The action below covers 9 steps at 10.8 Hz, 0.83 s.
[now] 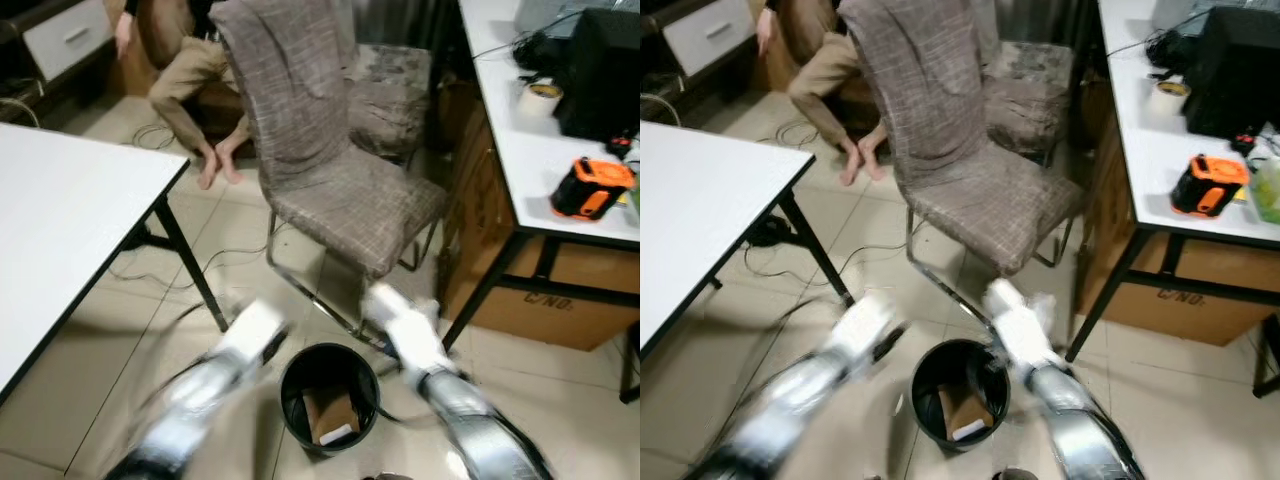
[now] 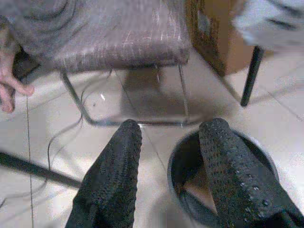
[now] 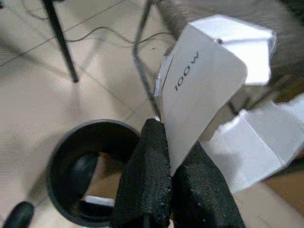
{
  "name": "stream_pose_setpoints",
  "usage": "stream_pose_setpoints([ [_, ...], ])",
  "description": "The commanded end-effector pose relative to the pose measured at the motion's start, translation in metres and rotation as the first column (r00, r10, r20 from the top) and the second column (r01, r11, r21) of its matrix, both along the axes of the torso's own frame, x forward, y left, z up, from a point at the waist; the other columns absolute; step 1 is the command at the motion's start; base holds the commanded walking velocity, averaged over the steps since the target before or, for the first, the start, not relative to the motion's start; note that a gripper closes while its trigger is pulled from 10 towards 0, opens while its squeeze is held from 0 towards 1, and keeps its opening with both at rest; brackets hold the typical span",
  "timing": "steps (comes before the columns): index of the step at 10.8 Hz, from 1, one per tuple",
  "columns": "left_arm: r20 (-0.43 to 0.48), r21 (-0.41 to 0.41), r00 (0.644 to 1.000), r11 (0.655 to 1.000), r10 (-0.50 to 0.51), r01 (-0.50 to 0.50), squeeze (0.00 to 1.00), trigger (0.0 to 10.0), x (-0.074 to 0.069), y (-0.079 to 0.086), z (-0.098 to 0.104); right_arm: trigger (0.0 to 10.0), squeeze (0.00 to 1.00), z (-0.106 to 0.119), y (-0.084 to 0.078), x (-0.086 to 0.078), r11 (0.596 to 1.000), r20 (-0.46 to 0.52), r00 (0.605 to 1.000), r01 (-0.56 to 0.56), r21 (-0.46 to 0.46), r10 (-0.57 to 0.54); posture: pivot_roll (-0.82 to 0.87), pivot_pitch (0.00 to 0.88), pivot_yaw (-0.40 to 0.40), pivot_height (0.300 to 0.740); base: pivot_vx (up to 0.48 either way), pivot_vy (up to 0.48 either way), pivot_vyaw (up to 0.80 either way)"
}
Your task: Picking trash to rubbish bin
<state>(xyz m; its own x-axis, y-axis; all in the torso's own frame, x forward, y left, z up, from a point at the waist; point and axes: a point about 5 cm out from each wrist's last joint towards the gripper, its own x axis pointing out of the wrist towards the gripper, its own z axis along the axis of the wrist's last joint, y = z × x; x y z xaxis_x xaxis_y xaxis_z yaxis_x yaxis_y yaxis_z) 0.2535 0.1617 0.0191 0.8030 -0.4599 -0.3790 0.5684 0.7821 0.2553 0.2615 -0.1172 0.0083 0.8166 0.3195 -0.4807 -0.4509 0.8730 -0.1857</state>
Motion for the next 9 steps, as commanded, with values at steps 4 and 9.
stream_pose_setpoints([
  [4,-0.034,-0.036,0.988,0.988,-0.148,0.147,0.0,10.0,-0.042,0.012,0.045,10.0,0.0,-0.01,0.027,0.026,0.989,-0.09,0.986,-0.144,-0.036,0.14,0.08,0.078,-0.017,0.74,0.0,0.0,0.0],
  [9,-0.102,-0.057,0.978,0.982,-0.183,0.178,0.0,10.0,-0.052,0.006,0.067,10.0,0.98,-0.001,0.032,0.041,0.983,-0.088,0.98,-0.181,-0.033,0.178,0.09,0.086,-0.014,0.74,0.0,0.0,0.0],
])
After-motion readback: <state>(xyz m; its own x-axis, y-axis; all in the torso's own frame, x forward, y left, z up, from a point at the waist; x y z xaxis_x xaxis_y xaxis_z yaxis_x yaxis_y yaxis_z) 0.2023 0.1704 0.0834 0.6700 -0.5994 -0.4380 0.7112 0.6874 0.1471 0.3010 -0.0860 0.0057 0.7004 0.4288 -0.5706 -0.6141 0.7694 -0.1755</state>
